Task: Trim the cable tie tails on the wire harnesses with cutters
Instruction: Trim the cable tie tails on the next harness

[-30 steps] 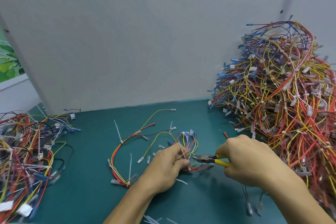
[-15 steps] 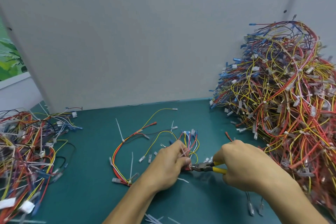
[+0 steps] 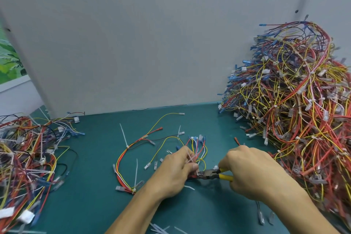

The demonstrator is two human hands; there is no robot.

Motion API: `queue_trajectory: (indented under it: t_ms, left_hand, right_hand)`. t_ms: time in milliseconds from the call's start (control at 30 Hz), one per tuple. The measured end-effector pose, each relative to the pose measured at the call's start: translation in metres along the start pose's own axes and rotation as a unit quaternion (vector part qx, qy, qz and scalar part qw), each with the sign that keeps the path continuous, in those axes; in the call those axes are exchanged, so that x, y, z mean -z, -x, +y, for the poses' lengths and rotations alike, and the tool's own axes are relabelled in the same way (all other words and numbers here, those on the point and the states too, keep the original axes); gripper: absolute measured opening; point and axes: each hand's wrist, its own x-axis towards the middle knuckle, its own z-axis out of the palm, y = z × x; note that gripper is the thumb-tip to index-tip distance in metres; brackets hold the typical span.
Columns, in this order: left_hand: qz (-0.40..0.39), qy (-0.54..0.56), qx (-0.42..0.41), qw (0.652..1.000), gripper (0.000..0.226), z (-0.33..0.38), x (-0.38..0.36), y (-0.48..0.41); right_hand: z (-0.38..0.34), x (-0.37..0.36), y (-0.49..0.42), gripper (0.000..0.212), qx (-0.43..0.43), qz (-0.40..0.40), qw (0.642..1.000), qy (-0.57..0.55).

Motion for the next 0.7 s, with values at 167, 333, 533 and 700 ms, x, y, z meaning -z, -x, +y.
queue_trajectory:
  t_ms: [167, 333, 533, 700]
  left_hand:
    - [0.001, 0.005, 0.001, 1.0, 0.007, -0.0003, -0.0001, -0.0006]
    - [-0.001, 0.015, 0.002, 1.0, 0.008, -0.0017, -0.0002, -0.0004]
    - [-0.002, 0.009, 0.001, 1.0, 0.009, -0.0009, 0.0004, -0.0003]
    - [0.002, 0.005, -0.004, 1.0, 0.008, -0.0008, 0.0006, -0.0007]
  right_hand:
    - [-0.001, 0.0029, 0.0008, 0.028, -0.002, -0.002, 1.0, 0.01]
    - [0.0006, 0.0044, 0.0012, 0.023, -0.011, -0.026, 1.0, -0.007]
    - [0.0023, 0.0034, 0.0007, 0.013, -0.017, -0.044, 0.998, -0.039]
    - [0.0048, 0.0008, -0.0001, 0.018, -0.02, -0.045, 0.997, -0.058]
